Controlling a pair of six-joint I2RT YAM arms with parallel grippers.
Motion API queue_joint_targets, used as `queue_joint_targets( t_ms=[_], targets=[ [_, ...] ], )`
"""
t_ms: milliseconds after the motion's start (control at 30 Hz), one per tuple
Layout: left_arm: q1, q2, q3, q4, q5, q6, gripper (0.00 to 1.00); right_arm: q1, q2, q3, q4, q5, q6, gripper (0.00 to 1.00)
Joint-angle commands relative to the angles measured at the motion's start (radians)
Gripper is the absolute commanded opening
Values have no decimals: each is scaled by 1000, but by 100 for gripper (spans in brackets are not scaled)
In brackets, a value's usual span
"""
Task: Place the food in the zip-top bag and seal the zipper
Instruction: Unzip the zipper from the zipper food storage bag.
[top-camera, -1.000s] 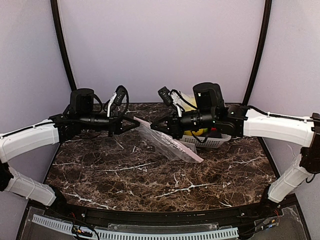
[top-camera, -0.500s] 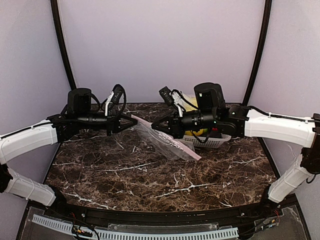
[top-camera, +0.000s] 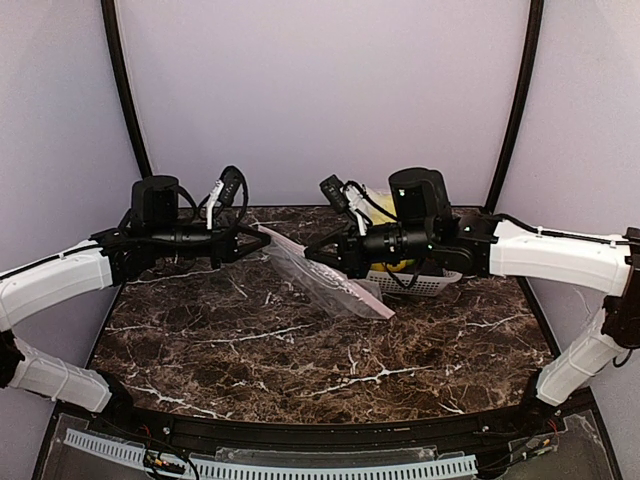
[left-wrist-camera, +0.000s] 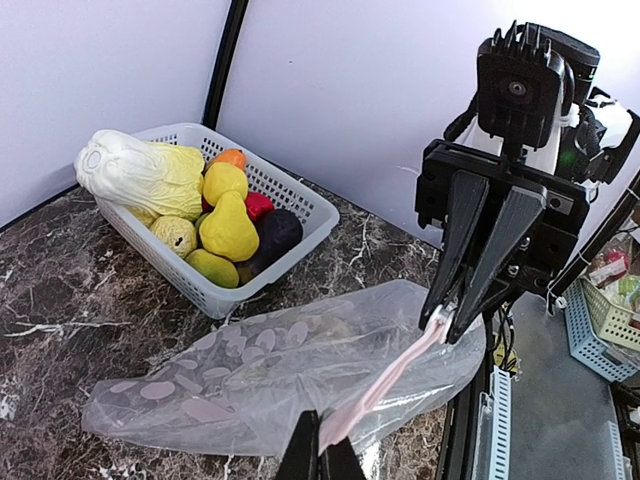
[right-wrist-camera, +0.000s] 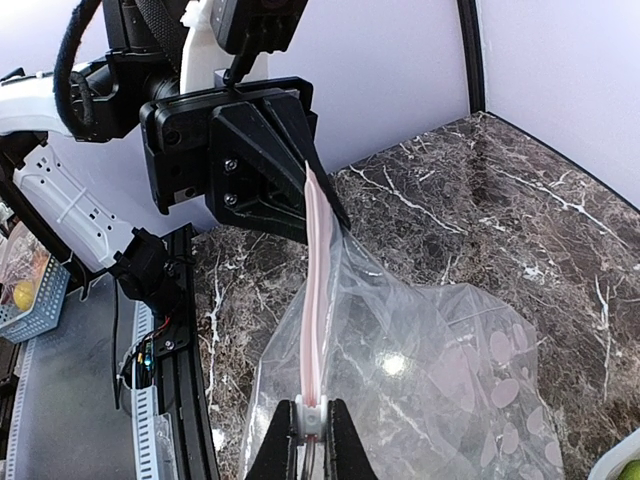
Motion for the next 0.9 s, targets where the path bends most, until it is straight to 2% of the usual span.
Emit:
queue_joint_targets(
  t_ms=[0, 867],
  targets=[
    [50, -46, -9, 20, -106, -8, 1, 4, -35, -34, -85, -9, 6, 0],
    [110, -72, -13, 10, -163, -21, 1, -2, -43, -61, -85, 5, 15, 0]
  ],
)
